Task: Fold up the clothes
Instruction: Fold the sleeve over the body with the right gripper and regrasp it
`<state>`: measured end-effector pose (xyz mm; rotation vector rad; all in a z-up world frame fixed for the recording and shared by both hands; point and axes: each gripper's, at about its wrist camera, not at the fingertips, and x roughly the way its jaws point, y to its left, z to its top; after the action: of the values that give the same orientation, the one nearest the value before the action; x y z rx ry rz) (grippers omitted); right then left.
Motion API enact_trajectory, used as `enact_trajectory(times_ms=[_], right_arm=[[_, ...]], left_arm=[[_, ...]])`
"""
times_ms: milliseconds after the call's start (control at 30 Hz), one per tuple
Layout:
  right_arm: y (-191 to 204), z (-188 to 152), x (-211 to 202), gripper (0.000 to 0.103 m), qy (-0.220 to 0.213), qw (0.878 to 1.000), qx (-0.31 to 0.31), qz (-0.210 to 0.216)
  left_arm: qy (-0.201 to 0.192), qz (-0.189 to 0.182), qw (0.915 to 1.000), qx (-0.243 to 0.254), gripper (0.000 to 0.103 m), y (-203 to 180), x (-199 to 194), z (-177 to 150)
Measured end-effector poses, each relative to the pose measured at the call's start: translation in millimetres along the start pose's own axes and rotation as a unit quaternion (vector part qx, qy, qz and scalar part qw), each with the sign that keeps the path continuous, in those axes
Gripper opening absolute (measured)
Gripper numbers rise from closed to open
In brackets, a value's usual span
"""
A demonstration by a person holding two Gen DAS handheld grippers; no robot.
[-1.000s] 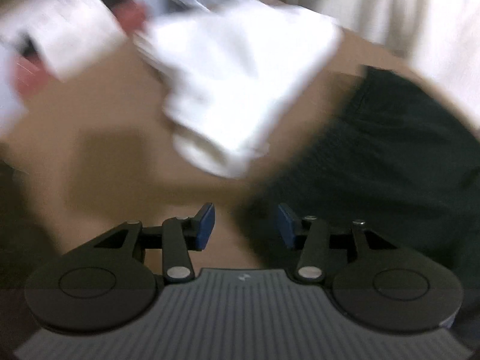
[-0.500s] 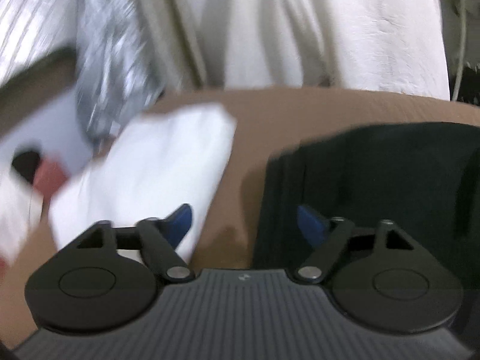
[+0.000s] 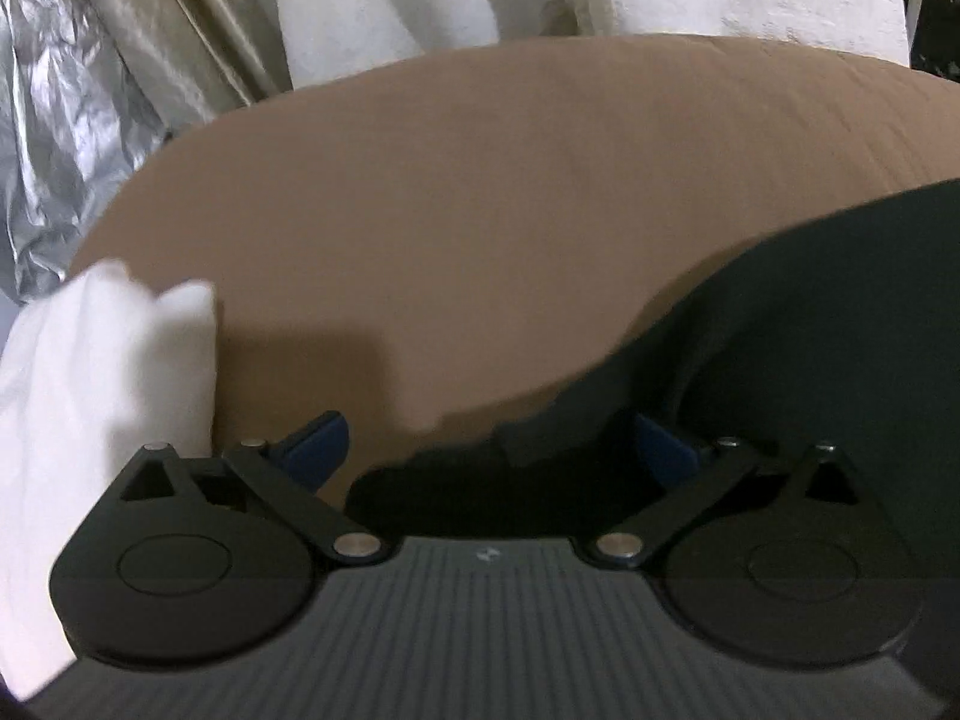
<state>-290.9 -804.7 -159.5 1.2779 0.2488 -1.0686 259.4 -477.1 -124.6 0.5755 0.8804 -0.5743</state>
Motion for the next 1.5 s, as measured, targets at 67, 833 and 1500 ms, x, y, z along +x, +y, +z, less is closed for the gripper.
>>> enact_trajectory(times_ms=[67,833,1500], right_arm=[[14.0,-3.4,6.2,0.079,-0.026,0.998,-0.051,-0.018],[76.6,35.2,10.4,0.014,-0.166,0.927,-0.331,-0.055],[-88.0,101.6,-54.3,0.05,-0.024,0.988,0.115,0.098]], left_arm=[[0.0,0.008,1.0,0.001,0.096,-8.0,2.9,2.6],[-0.096,0.24,0.9587,0.117,0.005,-48.8,-1.9,-20.7],[-0.132,-0.112,0.9774,0.121,0.073,-277.5,-174.2,-29.0]])
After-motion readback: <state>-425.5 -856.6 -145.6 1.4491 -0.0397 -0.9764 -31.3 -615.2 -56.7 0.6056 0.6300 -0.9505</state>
